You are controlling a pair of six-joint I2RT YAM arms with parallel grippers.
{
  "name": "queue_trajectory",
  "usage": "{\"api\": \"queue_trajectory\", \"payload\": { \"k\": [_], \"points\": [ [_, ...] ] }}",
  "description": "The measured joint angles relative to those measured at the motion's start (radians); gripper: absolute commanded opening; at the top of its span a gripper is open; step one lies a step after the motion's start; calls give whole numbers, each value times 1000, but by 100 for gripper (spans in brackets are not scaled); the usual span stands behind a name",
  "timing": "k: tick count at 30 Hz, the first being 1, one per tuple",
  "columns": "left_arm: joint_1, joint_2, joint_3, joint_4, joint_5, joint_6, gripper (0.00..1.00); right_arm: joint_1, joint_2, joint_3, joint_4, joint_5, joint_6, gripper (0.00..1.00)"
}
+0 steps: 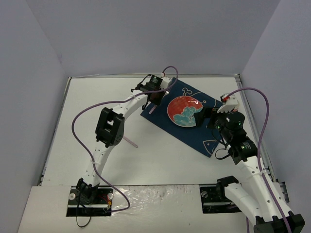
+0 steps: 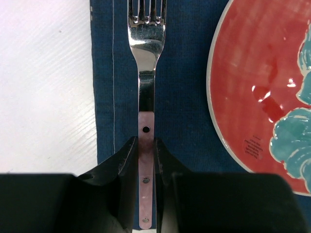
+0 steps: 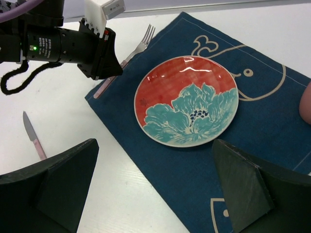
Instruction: Set the dinner table for one person
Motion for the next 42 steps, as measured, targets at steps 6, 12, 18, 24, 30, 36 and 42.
{"api": "queue_trajectory", "payload": {
  "k": [6, 12, 18, 24, 30, 36, 42],
  "points": [
    [0, 57, 30, 3, 15, 0, 0, 0, 0, 1, -48, 31, -7, 100],
    [0, 103, 63, 4, 17, 1, 0, 0, 0, 1, -63, 44, -8, 100],
    [-1, 121, 67, 4, 13, 18, 0, 0, 0, 1, -67, 54, -15, 100],
    [-6, 123, 69, 4, 8, 41, 3, 0, 0, 1, -67, 55, -19, 100],
    [-8, 122, 69, 4, -2, 45, 31, 0, 0, 1, -67, 55, -21, 100],
    [-7, 122, 69, 10, -27, 30, 46, 0, 0, 1, -67, 54, -31, 100],
    [-7, 79, 38, 8, -45, -12, 54, 0, 13, 13, -72, 28, -60, 100]
  ]
}}
